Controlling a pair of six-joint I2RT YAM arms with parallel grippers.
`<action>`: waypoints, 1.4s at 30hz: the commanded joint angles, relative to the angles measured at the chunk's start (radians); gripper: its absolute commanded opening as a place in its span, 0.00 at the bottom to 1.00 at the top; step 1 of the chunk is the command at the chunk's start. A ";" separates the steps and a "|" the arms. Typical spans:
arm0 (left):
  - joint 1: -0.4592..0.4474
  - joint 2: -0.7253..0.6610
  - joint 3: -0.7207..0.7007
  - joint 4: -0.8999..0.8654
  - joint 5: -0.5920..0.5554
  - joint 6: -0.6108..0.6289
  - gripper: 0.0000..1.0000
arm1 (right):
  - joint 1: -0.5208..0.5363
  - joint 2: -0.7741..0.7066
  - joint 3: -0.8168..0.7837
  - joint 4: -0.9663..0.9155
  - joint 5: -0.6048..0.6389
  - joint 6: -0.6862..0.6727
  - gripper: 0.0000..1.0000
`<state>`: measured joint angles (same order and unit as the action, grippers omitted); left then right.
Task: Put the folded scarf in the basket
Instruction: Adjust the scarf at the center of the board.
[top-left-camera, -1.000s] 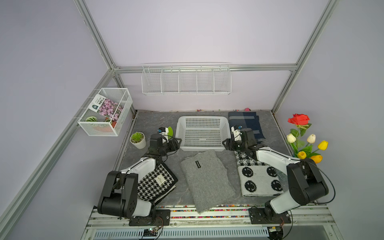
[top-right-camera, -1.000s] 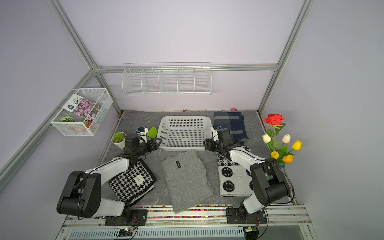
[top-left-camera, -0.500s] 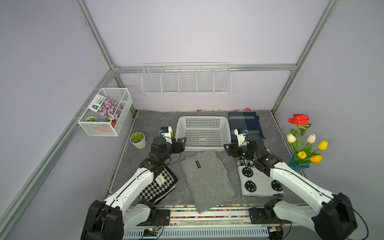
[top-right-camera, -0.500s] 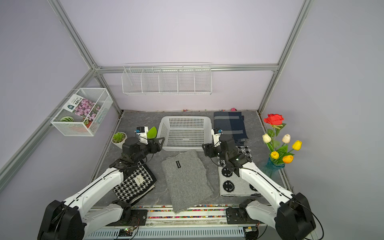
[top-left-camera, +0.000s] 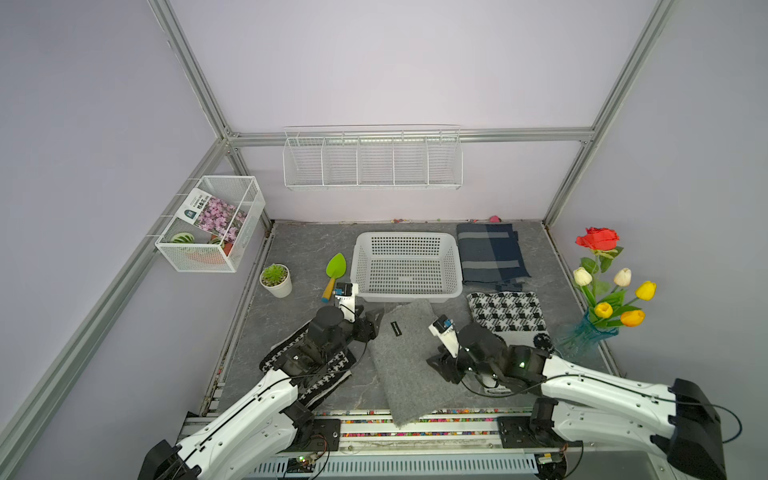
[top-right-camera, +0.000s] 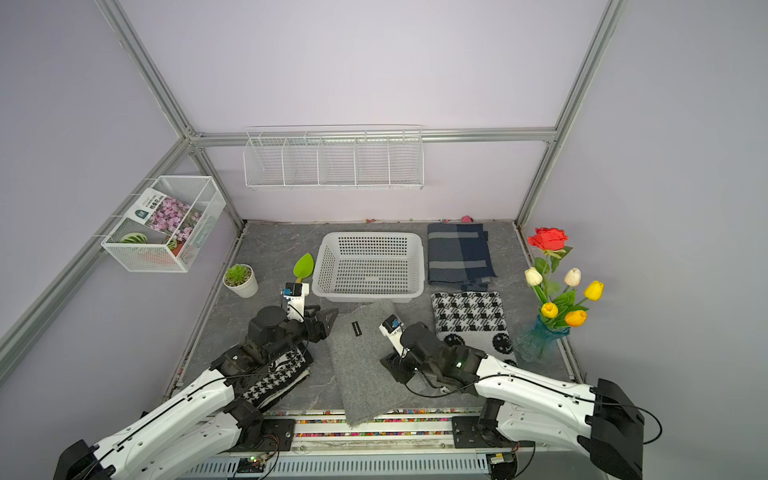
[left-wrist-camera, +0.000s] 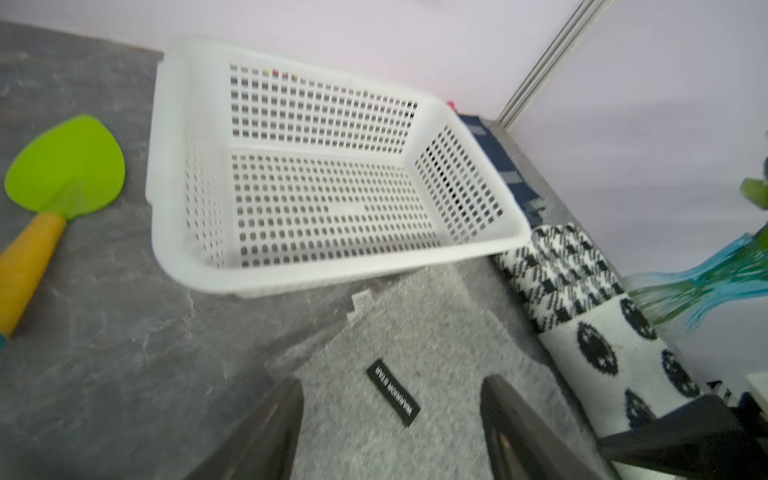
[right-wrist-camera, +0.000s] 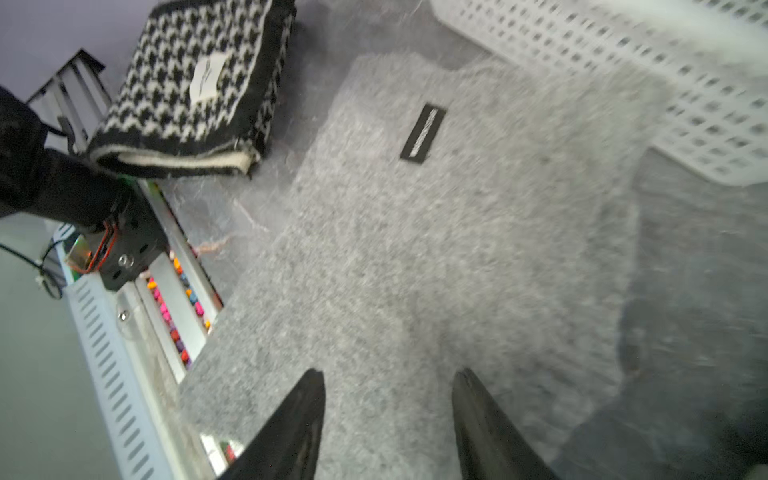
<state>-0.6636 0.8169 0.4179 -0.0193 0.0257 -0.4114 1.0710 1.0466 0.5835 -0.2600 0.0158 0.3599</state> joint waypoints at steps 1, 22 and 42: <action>-0.005 -0.034 -0.070 0.035 0.029 -0.006 0.72 | 0.032 0.071 -0.035 0.017 0.044 0.034 0.51; -0.010 0.344 -0.019 0.160 0.107 -0.030 0.68 | 0.030 0.206 -0.080 -0.010 0.242 0.200 0.53; -0.179 0.231 -0.152 -0.032 0.152 -0.200 0.38 | 0.040 0.170 -0.086 -0.008 0.231 0.179 0.56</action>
<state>-0.8158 1.1091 0.3069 0.0143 0.1577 -0.5568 1.1023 1.2232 0.5121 -0.2329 0.2291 0.5381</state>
